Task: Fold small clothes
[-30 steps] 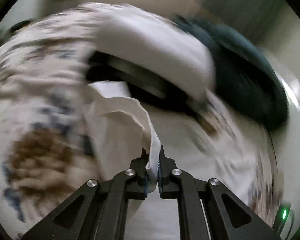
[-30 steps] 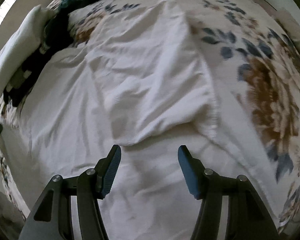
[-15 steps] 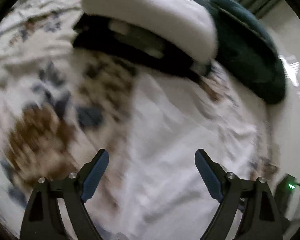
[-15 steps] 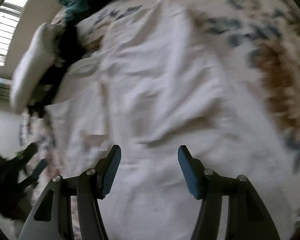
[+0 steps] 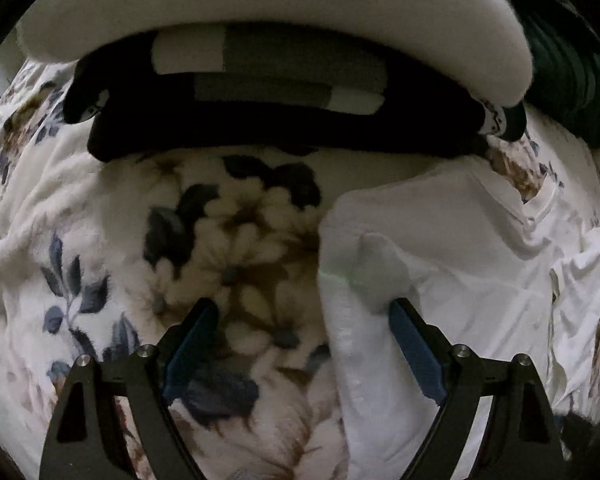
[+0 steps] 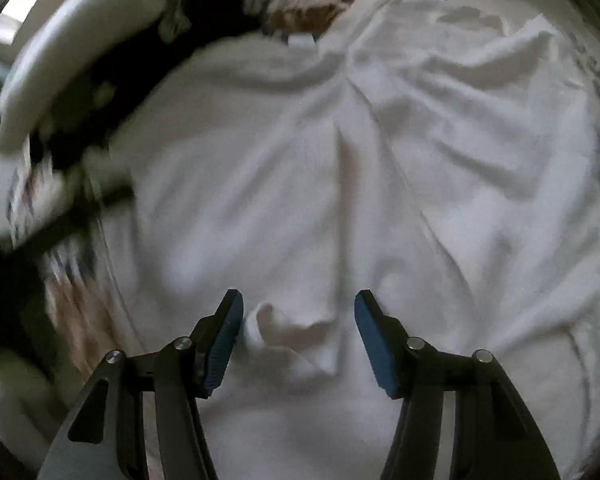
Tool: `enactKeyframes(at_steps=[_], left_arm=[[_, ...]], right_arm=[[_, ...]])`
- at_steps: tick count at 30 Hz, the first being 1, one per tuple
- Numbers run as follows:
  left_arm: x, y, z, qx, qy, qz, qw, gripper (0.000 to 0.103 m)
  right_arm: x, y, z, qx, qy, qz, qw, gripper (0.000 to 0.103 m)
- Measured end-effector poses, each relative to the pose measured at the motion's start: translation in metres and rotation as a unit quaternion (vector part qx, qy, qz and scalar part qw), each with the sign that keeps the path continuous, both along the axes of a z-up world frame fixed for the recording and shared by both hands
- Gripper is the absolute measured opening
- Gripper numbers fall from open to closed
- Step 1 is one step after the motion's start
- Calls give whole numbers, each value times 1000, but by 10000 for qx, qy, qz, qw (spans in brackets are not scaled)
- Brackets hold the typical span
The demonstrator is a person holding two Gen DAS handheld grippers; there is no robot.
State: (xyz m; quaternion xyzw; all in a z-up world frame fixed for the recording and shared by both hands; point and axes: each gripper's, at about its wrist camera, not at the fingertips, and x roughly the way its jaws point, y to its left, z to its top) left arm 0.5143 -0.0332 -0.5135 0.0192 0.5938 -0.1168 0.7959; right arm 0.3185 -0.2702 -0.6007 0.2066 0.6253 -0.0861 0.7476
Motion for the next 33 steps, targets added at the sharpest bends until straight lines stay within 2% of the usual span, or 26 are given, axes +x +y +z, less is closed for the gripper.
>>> enactKeyframes(at_steps=[3, 6, 11, 12, 13, 15, 20, 23, 27, 30, 33], left_arm=[[-4, 17, 2, -87, 42, 49, 9999, 88], [-15, 30, 5, -104, 55, 97, 9999, 88], [-63, 38, 42, -108, -309, 98, 9994, 89], [-80, 37, 53, -108, -414, 93, 9990, 96], [-96, 35, 62, -116, -483, 84, 9987, 99], [-120, 25, 75, -96, -536, 99, 9985, 102], [-163, -35, 92, -198, -249, 181, 9993, 102], [-203, -78, 103, -277, -69, 137, 9995, 102], [-266, -140, 107, -276, 245, 127, 9992, 102], [-323, -197, 95, -419, 785, 274, 9957, 102], [-377, -251, 71, -596, 1323, 419, 9885, 102]], right_arm=[[-40, -1, -1, -161, 223, 103, 9996, 60], [-63, -5, 6, -283, 248, 77, 9993, 60], [-93, -30, 44, -70, 116, -503, 9986, 61], [-101, -39, 58, -69, 73, -619, 9980, 65], [-107, -45, 66, -82, 72, -674, 9977, 70], [-118, -60, 84, -76, 107, -725, 9973, 95], [-120, -117, 123, -174, 99, -547, 9983, 98], [-116, -146, 127, -30, 135, -475, 9988, 98], [-135, -200, 133, 100, 240, -165, 9995, 98], [-153, -247, 131, 163, 361, 200, 9990, 98], [-162, -283, 124, 200, 400, 410, 9982, 98]])
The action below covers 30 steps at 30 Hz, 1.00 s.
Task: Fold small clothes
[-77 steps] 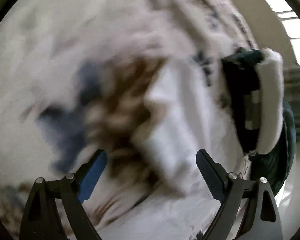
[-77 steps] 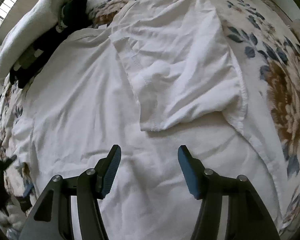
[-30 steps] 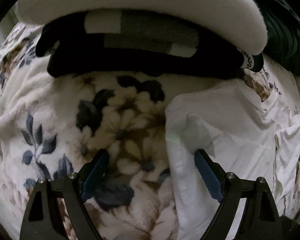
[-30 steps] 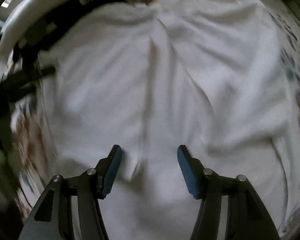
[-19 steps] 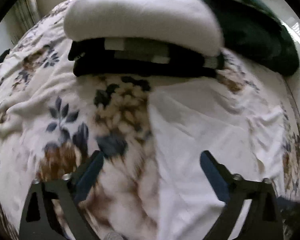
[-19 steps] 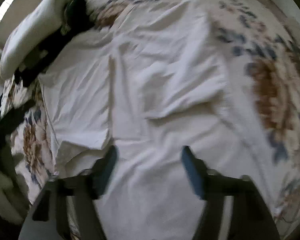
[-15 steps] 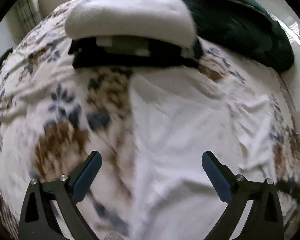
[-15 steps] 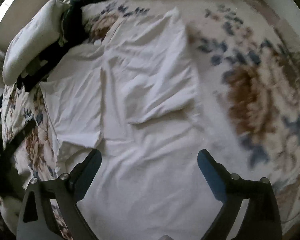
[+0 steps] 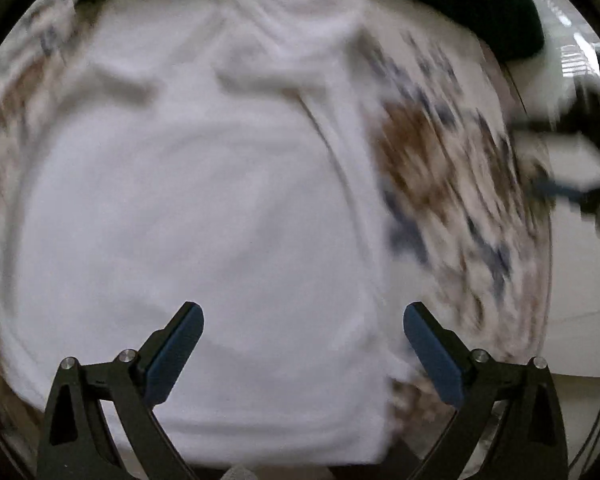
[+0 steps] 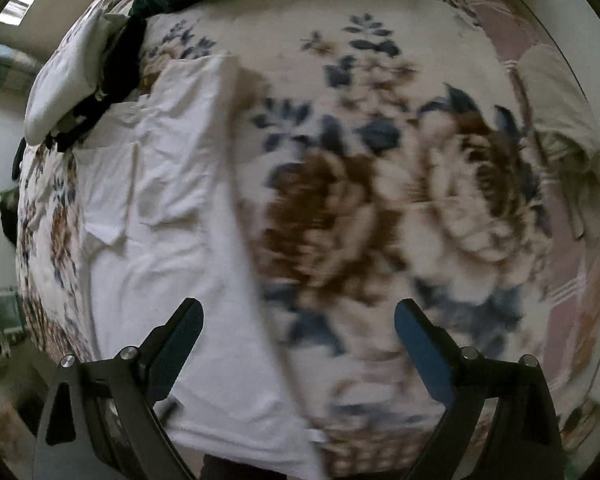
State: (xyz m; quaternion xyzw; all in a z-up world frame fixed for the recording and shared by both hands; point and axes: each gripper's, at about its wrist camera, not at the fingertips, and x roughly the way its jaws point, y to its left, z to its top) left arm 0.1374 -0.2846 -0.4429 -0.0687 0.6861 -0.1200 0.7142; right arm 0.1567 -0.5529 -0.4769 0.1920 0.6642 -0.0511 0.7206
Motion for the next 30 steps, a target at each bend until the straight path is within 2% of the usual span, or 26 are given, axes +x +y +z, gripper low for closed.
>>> enactKeyframes(at_steps=[4, 7, 8, 10, 11, 12, 13, 14, 15, 20, 28, 29, 30], left_arm=[[-48, -43, -38, 73, 502, 139, 9986, 102], [-66, -59, -59, 259, 507, 209, 9982, 102], [-69, -63, -63, 404, 362, 187, 9984, 98], [-75, -64, -63, 598, -21, 161, 9981, 65], [-78, -62, -59, 718, -279, 194, 9968, 13], [-79, -60, -55, 814, -427, 202, 9956, 2], [-80, -57, -52, 758, -517, 238, 9955, 2], [-81, -52, -47, 714, -635, 315, 9949, 1], [-83, -48, -41, 753, -800, 365, 9933, 1], [-87, -29, -30, 774, -930, 587, 9909, 1], [-94, -5, -13, 432, -1007, 1128, 9876, 1], [-94, 1, -9, 416, -1042, 1208, 9863, 1], [-94, 6, -5, 401, -1068, 1263, 9854, 1]], right_arm=[[-7, -42, -8, 74, -75, 214, 9997, 97], [-4, -59, -21, 214, -25, 268, 9994, 95], [-1, -61, -25, 291, -36, 284, 9992, 94], [6, -61, -34, 519, -123, 299, 9981, 94], [13, -60, -38, 662, -187, 278, 9972, 90], [21, -58, -42, 819, -270, 263, 9959, 80], [31, -55, -46, 961, -366, 261, 9944, 74], [41, -51, -49, 1070, -457, 255, 9929, 64], [53, -48, -53, 1194, -554, 238, 9910, 59], [122, -27, -83, 1792, -825, 51, 9803, 59], [201, 3, -114, 1909, -583, 116, 9798, 60], [206, 7, -117, 1881, -521, 139, 9807, 53], [210, 11, -117, 1827, -547, 161, 9815, 18]])
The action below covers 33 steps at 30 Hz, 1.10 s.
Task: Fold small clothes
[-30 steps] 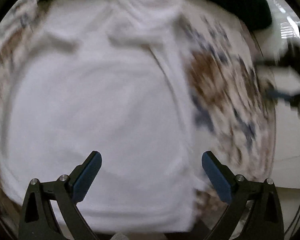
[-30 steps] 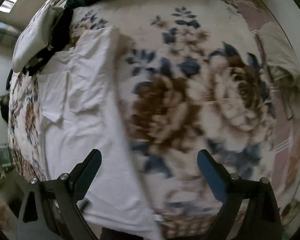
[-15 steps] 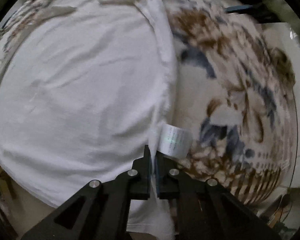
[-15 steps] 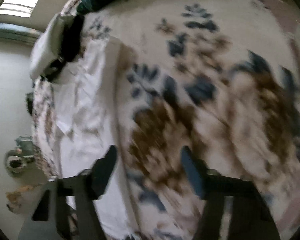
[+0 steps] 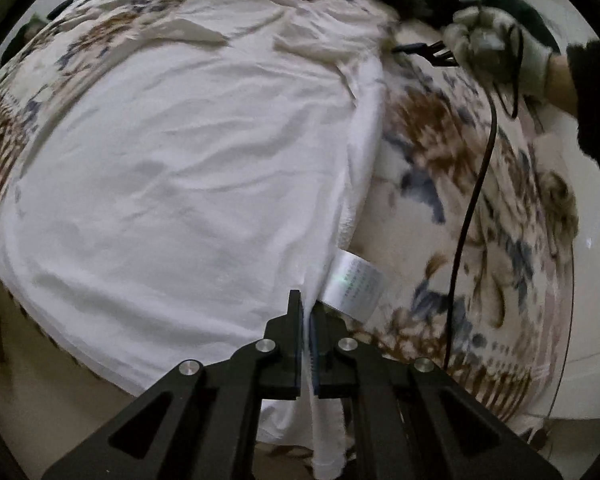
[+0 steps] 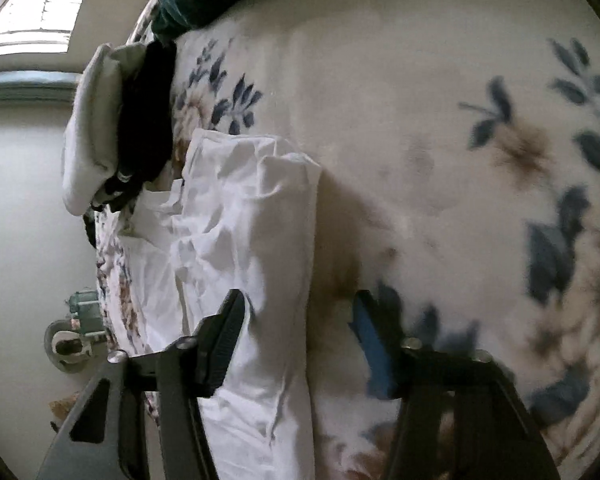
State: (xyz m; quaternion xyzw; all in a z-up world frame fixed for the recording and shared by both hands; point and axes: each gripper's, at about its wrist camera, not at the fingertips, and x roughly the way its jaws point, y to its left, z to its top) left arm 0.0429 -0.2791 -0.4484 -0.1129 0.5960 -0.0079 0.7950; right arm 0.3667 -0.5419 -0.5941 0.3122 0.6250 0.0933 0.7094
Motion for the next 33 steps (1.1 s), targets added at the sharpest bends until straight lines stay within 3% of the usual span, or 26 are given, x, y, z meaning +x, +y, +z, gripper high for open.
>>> enactKeyframes(at_steps=[1, 9, 13, 16, 21, 24, 27, 33], left_arm=[[1, 8, 4, -27, -35, 92, 9999, 1], [4, 82, 39, -234, -234, 637, 9974, 1], [4, 127, 48, -387, -232, 866, 9952, 1], [7, 163, 48, -289, -179, 1046, 9939, 1], [11, 237, 32, -347, -42, 1416, 9893, 1], [18, 277, 10, -470, 116, 1581, 9862, 1], [21, 309, -16, -632, 309, 1738, 9823, 1], [15, 347, -44, -723, 646, 1846, 9780, 1]], right_arm=[[3, 5, 2, -133, 14, 54, 9999, 3], [13, 39, 59, -474, -167, 143, 9986, 4], [33, 96, 88, -924, -57, 440, 9947, 4], [52, 154, 96, -1320, 5, 595, 9895, 4], [89, 260, 91, -1869, -22, 812, 9790, 4], [110, 322, 75, -2327, -59, 1052, 9668, 4], [120, 361, 53, -2671, 56, 1166, 9566, 4], [124, 391, 28, -3130, 127, 1075, 9436, 4]])
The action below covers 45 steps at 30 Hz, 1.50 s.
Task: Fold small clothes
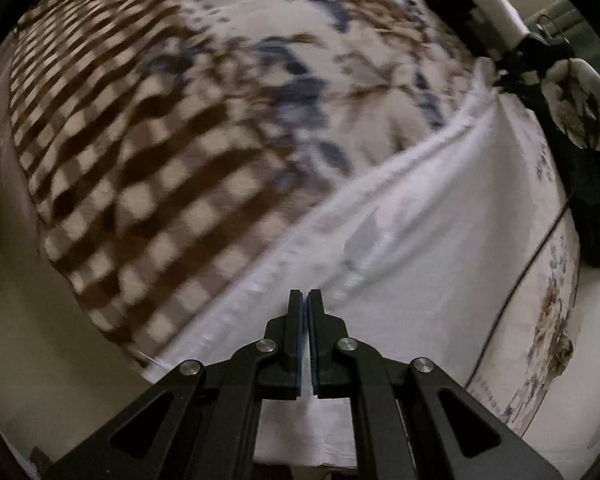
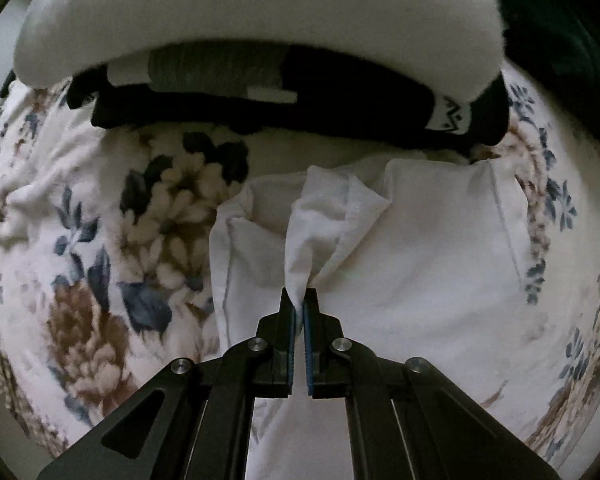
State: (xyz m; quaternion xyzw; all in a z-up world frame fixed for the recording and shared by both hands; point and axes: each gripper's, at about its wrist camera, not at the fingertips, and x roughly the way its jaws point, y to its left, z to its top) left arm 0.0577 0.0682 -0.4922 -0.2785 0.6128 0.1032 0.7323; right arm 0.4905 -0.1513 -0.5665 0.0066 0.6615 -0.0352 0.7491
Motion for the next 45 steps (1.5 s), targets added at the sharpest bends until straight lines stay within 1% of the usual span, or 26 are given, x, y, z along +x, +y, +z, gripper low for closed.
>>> enactKeyframes(at_steps=[2, 4, 5, 6, 7, 8, 11, 12, 14, 17, 18, 19, 20, 24, 26, 30, 33, 34, 36, 37, 38, 39, 41, 42, 44, 45], left_arm=[[-3, 16, -7, -83, 97, 2, 9999, 1], [-8, 36, -7, -413, 47, 128, 9991, 1], [-11, 45, -3, -502, -9, 180, 9986, 2], [-14, 51, 1, -632, -83, 148, 9979, 3], [-15, 54, 4, -754, -144, 81, 9970, 4], [-15, 55, 8, -846, -173, -14, 9963, 10], [-13, 41, 20, -1034, -295, -547, 9927, 39], [-10, 34, 23, -1017, -297, -760, 9915, 44], [-6, 20, 24, -1087, -303, -1080, 9877, 45], [6, -4, 11, -935, -110, -1586, 9829, 45], [9, -13, 2, -768, -5, -1774, 9811, 42], [10, -16, -2, -661, 24, -1828, 9809, 34], [11, -20, -3, -531, -25, -1867, 9810, 1], [7, -22, 9, -167, -307, -1892, 9813, 0], [3, -12, 13, -110, -303, -1726, 9845, 0], [-1, 11, 15, 118, -266, -1540, 9876, 0], [-9, 23, 19, 203, -270, -1521, 9878, 0], [-11, 25, 21, 94, -293, -1509, 9881, 0], [-12, 24, 23, -494, -354, -1358, 9889, 1], [-12, 22, 20, -758, -299, -1357, 9874, 5], [-11, 18, 16, -853, -217, -1430, 9858, 15], [-11, 13, 12, -839, -146, -1500, 9850, 35], [-7, 1, 1, -885, -31, -1605, 9831, 55], [-5, -5, -6, -893, 38, -1667, 9819, 55], [0, -17, -15, -672, 188, -1818, 9809, 53], [1, -23, -17, -403, 149, -1894, 9810, 38]], right_arm=[[0, 4, -4, -97, -10, -20, 10000, 4], [-1, 2, -6, 57, 103, -30, 9999, 6], [-4, 0, -4, 211, 171, 1, 9996, 13], [-9, -5, 1, 416, 239, 24, 9988, 33], [-20, -12, 11, 654, 236, 37, 9976, 43], [-33, -16, 22, 808, 168, 50, 9966, 53], [-88, -30, 59, 964, -16, 194, 9952, 53], [-111, -36, 68, 977, -28, 220, 9950, 53], [-161, -49, 79, 1027, 17, 200, 9945, 53], [-240, -66, 72, 960, 172, 85, 9952, 53], [-266, -71, 63, 1006, 320, -47, 9944, 53], [-294, -78, 50, 1167, 519, -253, 9915, 53], [-321, -84, 37, 1344, 706, -489, 9872, 53], [-408, -96, -17, 1828, 1262, -1225, 9673, 53], [-437, -96, -33, 1856, 1319, -1346, 9644, 53], [-480, -90, -53, 2004, 1404, -1532, 9574, 53], [-502, -87, -57, 2103, 1318, -1652, 9545, 53], [-506, -86, -57, 2117, 1295, -1671, 9542, 53], [-509, -85, -57, 2159, 1269, -1714, 9529, 53], [-511, -85, -56, 2163, 1242, -1719, 9530, 53], [-511, -87, -55, 2155, 1226, -1701, 9537, 53], [-513, -87, -54, 2147, 1211, -1680, 9545, 53], [-514, -87, -54, 2181, 1205, -1679, 9538, 53], [-510, -88, -54, 2196, 1221, -1686, 9531, 53], [-506, -91, -54, 2195, 1252, -1673, 9530, 53], [-507, -90, -54, 2181, 1258, -1663, 9534, 53]])
